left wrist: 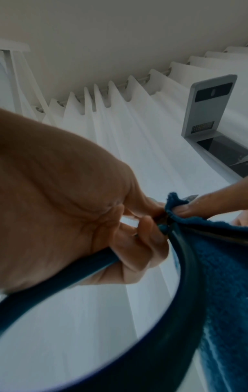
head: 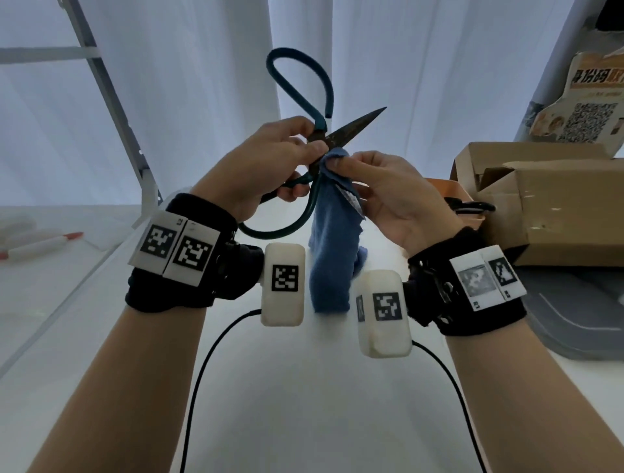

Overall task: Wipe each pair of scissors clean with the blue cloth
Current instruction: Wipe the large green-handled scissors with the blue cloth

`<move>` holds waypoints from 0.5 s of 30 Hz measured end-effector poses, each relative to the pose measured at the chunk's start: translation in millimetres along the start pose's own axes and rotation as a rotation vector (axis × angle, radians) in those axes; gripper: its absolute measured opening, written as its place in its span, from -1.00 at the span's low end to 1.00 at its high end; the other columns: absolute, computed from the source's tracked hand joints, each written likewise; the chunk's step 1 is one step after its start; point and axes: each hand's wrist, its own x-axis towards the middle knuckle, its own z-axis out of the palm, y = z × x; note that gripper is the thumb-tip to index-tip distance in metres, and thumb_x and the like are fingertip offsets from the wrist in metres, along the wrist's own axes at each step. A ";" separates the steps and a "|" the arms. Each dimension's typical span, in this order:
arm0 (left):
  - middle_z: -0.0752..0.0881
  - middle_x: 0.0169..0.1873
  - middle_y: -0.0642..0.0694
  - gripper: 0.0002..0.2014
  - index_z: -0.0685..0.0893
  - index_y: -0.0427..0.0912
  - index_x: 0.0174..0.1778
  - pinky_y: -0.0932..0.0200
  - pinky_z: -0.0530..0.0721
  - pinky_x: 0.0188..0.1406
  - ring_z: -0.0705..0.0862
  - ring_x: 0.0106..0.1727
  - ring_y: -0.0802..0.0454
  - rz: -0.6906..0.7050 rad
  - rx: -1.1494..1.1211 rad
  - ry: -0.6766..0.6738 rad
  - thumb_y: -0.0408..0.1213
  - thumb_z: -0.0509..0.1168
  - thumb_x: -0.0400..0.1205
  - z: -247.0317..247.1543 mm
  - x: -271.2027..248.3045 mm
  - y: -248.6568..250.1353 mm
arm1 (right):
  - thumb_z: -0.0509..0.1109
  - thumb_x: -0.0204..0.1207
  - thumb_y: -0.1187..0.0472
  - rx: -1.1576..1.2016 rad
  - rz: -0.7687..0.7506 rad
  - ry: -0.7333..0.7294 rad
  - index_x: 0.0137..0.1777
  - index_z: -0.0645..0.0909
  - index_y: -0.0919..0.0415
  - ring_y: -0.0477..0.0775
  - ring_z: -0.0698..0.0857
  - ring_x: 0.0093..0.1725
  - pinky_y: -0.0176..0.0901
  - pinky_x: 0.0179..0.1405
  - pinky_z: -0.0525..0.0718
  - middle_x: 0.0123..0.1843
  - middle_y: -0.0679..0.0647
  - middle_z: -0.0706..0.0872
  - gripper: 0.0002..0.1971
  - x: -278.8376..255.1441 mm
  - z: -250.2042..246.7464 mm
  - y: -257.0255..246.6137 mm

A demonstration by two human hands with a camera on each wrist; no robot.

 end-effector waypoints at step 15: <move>0.60 -0.13 -0.12 -0.90 0.63 -0.14 0.11 0.27 0.43 -0.55 0.48 -0.54 0.06 -0.073 0.038 -0.001 -0.26 0.24 0.75 40.3 -100.4 -53.2 | 0.42 0.62 0.36 -0.215 0.095 -0.056 -0.02 0.75 0.38 0.04 0.81 -0.24 -0.25 -0.32 0.72 -0.16 0.21 0.82 -0.90 -107.0 4.1 58.3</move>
